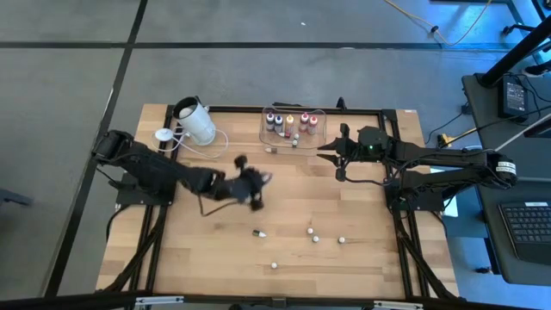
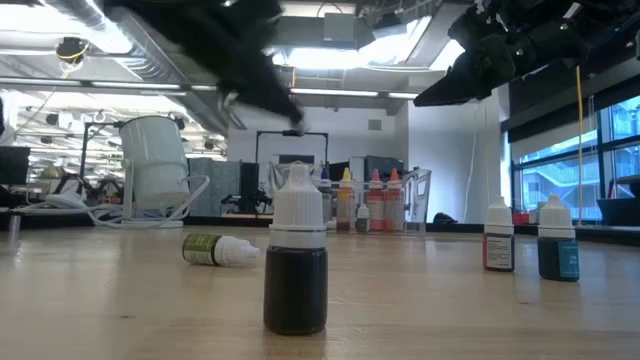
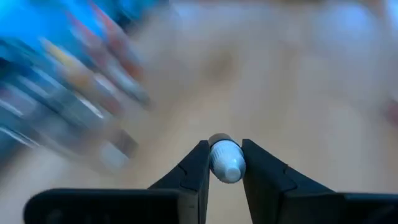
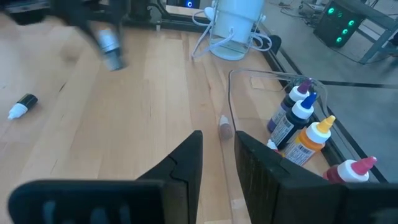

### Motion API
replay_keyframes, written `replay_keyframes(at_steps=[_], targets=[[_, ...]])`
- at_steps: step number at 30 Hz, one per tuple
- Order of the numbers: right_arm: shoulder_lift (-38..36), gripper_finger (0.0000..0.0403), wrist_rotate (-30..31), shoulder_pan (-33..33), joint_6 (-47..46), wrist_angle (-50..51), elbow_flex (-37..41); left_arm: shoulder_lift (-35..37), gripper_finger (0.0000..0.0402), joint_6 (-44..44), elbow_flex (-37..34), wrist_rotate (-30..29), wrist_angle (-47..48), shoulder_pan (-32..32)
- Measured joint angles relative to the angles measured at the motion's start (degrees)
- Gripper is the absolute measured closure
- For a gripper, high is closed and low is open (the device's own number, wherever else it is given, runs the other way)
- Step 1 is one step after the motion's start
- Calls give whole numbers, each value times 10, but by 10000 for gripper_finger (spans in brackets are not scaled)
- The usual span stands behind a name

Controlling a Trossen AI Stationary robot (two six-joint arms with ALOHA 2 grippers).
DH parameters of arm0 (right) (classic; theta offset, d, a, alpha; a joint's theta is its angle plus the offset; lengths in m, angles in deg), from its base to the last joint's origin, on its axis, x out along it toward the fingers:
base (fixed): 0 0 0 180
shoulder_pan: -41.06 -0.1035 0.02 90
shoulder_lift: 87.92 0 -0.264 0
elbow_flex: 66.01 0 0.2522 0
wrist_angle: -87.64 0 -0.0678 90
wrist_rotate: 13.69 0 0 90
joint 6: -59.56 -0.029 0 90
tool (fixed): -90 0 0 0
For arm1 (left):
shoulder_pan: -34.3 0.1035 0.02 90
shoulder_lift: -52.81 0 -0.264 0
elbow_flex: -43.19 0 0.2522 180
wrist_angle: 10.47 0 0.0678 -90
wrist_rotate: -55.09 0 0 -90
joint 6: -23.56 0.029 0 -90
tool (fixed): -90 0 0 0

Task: Pick & Place food coloring
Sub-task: Put the small black food coloring bottle into the transparent container

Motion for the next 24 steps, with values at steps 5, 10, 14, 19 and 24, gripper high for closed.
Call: replay_keyframes(at_steps=[5, 10, 14, 19, 24], targets=[[0, 306, 0, 0, -1, -1, 0, 0, 334, 99, 23, 41, -126, 108], [0, 306, 0, 0, -1, -1, 0, -18, 334, 100, 60, 147, -173, 204], [0, 306, 0, 0, 0, -3, 0, -77, 334, 114, 141, 199, -104, 244], [0, 306, 0, 0, 4, -4, 0, -174, 335, 119, 285, 201, 95, 274], [0, 306, 0, 0, 5, -2, 0, -238, 325, 76, 367, 218, 199, 310]])
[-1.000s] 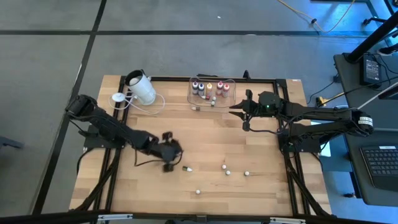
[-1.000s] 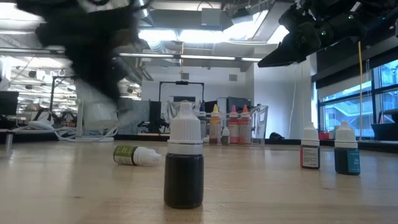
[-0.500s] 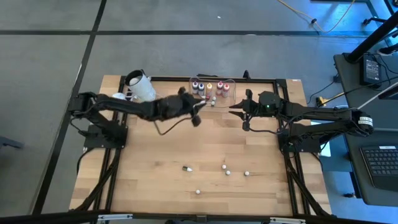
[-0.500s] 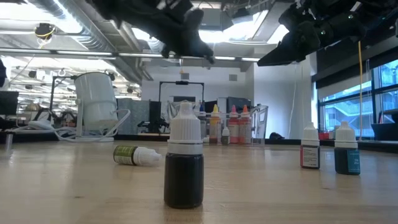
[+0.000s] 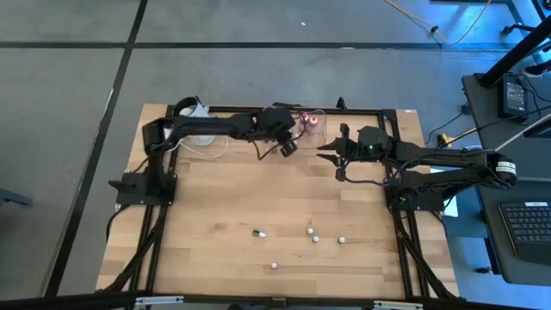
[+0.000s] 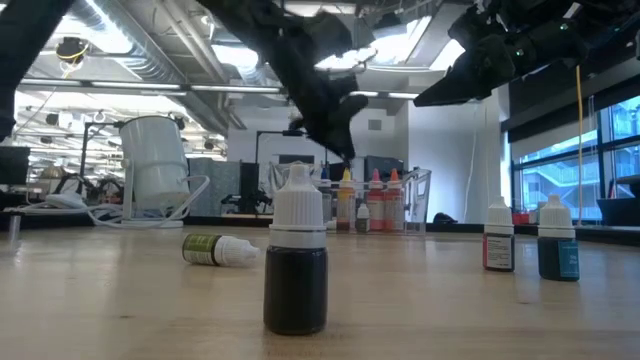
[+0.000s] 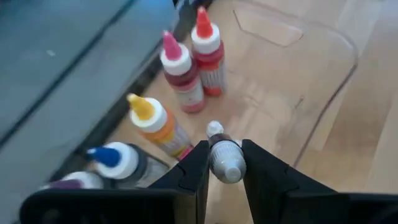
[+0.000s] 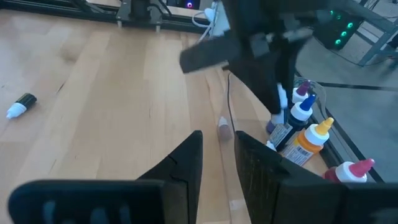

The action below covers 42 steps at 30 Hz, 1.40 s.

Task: Pick & Place food coloring
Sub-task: Put the small black food coloring bottle into the transparent container

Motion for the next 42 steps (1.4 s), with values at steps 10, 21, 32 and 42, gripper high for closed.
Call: replay_keyframes(at_steps=[10, 21, 32, 42], targets=[[0, 306, 0, 0, -1, 13, 0, -57, 326, -40, 6, 73, 34, 39], [0, 306, 0, 0, -7, 17, 0, -73, 319, -53, 5, 66, 43, 45], [0, 306, 0, 0, -7, 23, 0, -73, 315, -52, 5, 65, 38, 44], [0, 306, 0, 0, -7, 23, 0, -73, 296, -53, 5, 65, 38, 44]])
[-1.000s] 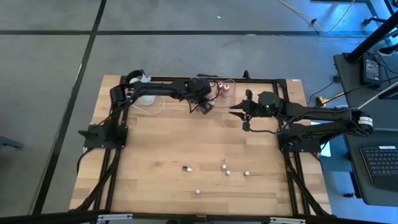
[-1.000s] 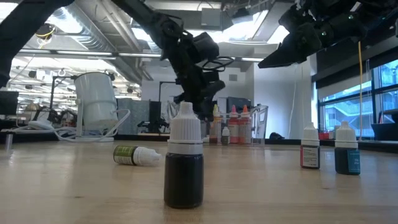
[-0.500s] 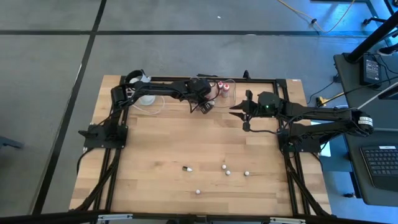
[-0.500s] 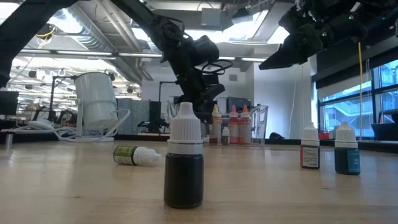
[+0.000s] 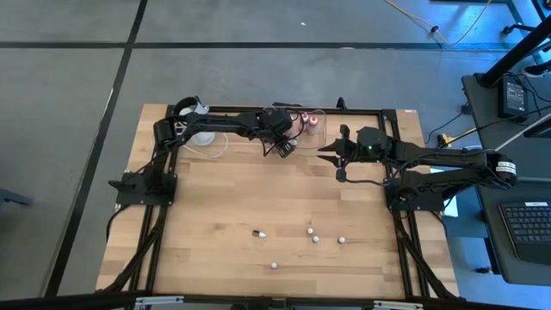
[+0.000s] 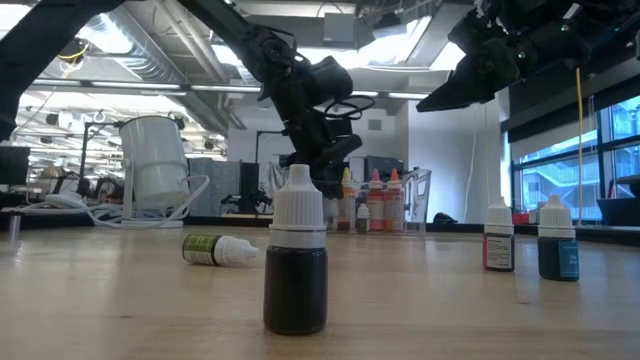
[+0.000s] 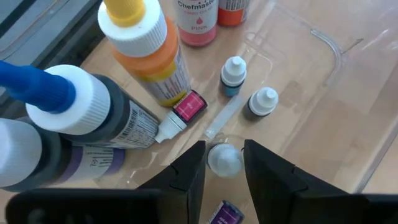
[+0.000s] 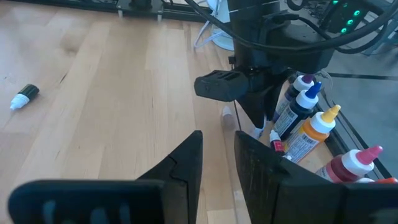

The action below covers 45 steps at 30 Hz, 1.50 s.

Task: Pick & Place food coloring
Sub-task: Put the small black food coloring bottle into the transparent container, then put the top right small red food coloring bottle into the transparent container

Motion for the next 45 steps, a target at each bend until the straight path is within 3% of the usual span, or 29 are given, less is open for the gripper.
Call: replay_keyframes(at_steps=[10, 15, 18, 21, 26, 30, 36, 45], targets=[[-1, 306, -2, 0, -9, -1, 0, 15, 281, 1, 0, 0, 5, 0], [-18, 306, -53, -32, 41, 1, -12, 74, 285, 33, 0, -1, 4, -8], [-27, 306, -56, -81, 73, 51, -36, 114, 284, 59, 0, -1, -6, -29], [-27, 306, -5, -145, 93, 138, -76, 148, 281, 81, -17, -1, -47, -58], [-20, 306, 111, -258, 43, 264, -127, 225, 283, 107, -132, -2, -181, -105], [-7, 306, 147, -346, -34, 311, -129, 295, 285, 92, -244, -5, -324, -130], [69, 306, 155, -477, -119, 309, -129, 357, 282, 91, -364, -2, -480, -159], [202, 306, 150, -579, -241, 311, -129, 370, 285, 101, -383, -2, -523, -162]])
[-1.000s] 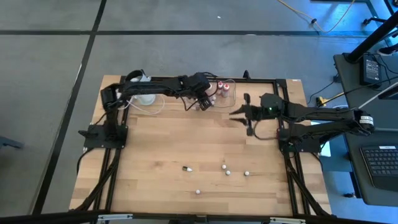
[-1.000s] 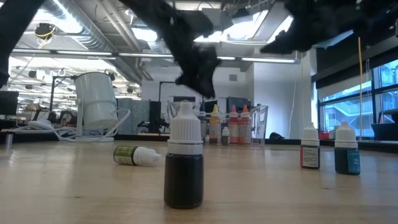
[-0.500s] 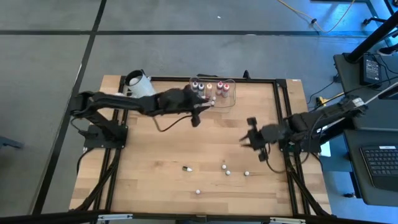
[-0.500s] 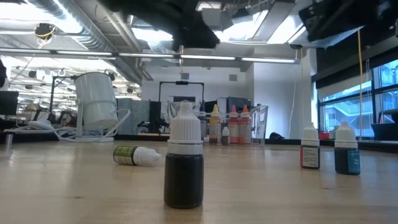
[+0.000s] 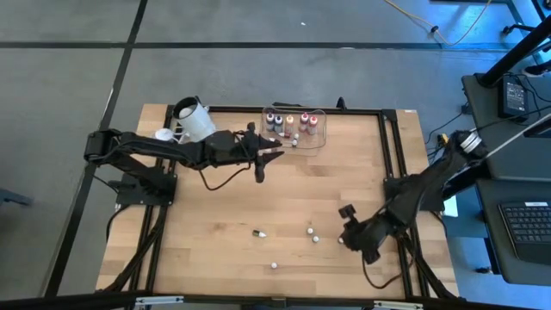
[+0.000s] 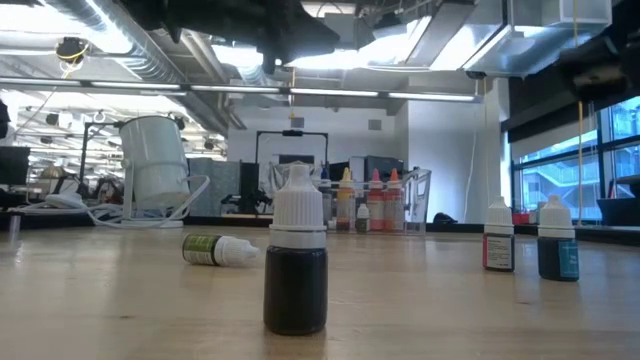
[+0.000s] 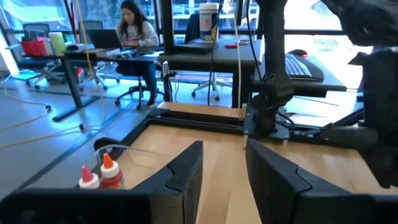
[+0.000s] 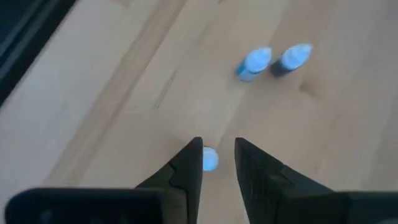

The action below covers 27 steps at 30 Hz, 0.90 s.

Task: Pick & Place food coloring
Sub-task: Put the top right small red food coloring bottle into the transparent container

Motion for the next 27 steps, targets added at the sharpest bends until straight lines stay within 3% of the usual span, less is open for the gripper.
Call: replay_keyframes(at_steps=[8, 27], targets=[[63, 306, 1, -12, -74, -6, 0, 0, 285, -5, 0, 1, 3, 0], [86, 306, 0, -12, -75, -5, 0, 0, 285, -4, 0, 2, 5, 0]])
